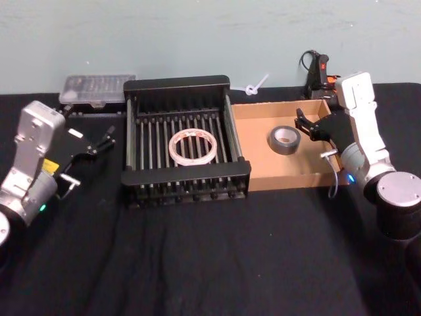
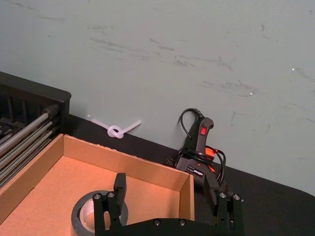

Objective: Pick up the white tape and place it into the black box , Pick up the silver tape and place it into the brown box.

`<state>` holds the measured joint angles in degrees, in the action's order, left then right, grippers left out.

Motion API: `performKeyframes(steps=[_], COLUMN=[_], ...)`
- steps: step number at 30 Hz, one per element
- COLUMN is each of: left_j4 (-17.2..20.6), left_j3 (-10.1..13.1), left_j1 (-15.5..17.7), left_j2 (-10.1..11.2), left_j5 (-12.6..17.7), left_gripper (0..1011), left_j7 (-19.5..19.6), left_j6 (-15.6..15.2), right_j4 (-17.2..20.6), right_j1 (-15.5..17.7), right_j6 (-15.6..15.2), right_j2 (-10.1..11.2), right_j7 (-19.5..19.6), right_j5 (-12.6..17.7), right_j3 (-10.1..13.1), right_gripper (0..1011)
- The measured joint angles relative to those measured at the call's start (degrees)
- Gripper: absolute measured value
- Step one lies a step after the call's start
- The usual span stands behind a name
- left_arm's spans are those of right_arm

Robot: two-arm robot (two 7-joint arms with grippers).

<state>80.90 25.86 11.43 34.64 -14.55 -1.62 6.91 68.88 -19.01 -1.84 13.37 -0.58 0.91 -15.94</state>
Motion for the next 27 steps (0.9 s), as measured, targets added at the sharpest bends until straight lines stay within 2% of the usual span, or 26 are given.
performKeyframes(steps=[27], left_j4=[0.0], left_j3=[0.0], left_j1=[0.0], left_j2=[0.0], left_j5=[0.0], left_gripper=[1001], left_j7=[0.0], left_j6=[0.0], right_j4=[0.2], right_j1=[0.1], right_j6=[0.1], right_j2=[0.1], right_j7=[0.0], right_j5=[0.2], right_j3=[0.0], right_gripper=[1000])
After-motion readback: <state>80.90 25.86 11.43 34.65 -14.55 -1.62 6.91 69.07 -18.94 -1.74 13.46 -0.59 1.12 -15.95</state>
